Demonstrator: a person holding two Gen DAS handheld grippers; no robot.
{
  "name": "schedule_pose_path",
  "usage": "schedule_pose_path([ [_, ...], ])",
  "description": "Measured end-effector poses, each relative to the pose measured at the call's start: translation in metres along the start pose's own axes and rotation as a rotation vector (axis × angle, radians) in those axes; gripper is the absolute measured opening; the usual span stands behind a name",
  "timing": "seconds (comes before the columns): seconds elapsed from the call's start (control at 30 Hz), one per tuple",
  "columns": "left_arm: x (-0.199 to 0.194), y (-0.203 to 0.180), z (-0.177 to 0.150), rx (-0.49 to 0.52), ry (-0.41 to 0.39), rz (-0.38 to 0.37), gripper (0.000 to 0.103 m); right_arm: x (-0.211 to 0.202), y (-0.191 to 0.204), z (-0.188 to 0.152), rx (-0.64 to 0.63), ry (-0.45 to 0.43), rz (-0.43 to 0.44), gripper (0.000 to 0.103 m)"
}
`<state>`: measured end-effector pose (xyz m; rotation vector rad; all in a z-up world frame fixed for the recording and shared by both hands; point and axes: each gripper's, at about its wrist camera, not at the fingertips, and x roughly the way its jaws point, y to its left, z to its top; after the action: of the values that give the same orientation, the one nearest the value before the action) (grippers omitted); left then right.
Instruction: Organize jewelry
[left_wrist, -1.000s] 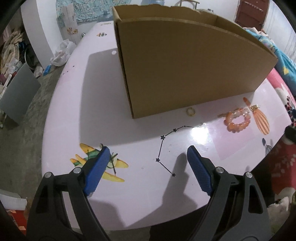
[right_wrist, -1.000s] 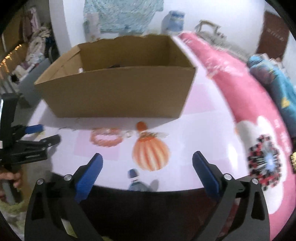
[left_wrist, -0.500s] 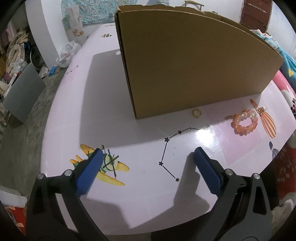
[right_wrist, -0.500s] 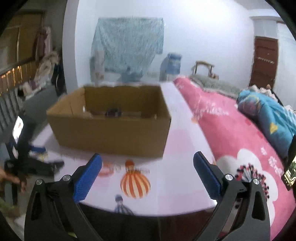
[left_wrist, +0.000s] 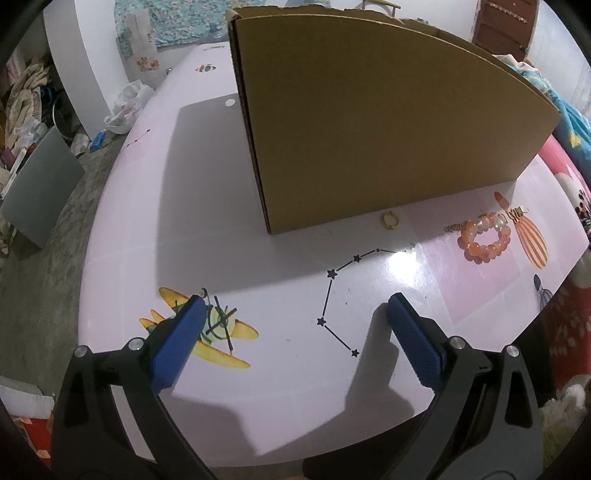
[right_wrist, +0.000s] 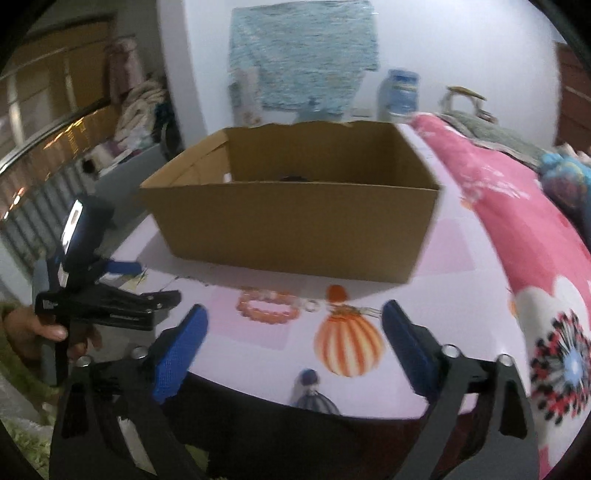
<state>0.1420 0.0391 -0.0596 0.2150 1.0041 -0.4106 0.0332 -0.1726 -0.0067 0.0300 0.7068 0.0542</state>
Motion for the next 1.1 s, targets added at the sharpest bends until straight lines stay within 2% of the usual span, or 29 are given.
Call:
schedule_pose_path([
  [0.13,-0.001,-0.002,0.000,0.002,0.009,0.000,0.095,0.029,0.028,0.002,-0.185,0.055,0.024,0.064],
  [0.27,-0.002,-0.002,-0.004,0.008,0.000,-0.004,0.095,0.053,0.042,0.005,-0.286,0.123,0.076,0.043],
  [0.4,-0.004,-0.002,-0.006,0.007,-0.012,-0.004,0.095,0.071,0.055,0.006,-0.381,0.168,0.083,0.036],
  [0.6,-0.005,-0.004,-0.007,0.008,-0.013,-0.004,0.095,0.085,0.056,0.008,-0.410,0.232,0.080,0.027],
  [0.7,-0.005,-0.004,-0.007,0.009,-0.015,-0.004,0.095,0.090,0.052,0.007,-0.364,0.272,0.121,0.010],
  [0.87,-0.007,-0.005,-0.007,0.010,-0.015,-0.005,0.095,0.079,0.047,0.010,-0.319,0.234,0.126,0.010],
  [1.1,-0.006,-0.003,-0.006,0.008,-0.017,-0.004,0.095,0.044,0.025,0.022,-0.187,0.148,0.127,0.010],
])
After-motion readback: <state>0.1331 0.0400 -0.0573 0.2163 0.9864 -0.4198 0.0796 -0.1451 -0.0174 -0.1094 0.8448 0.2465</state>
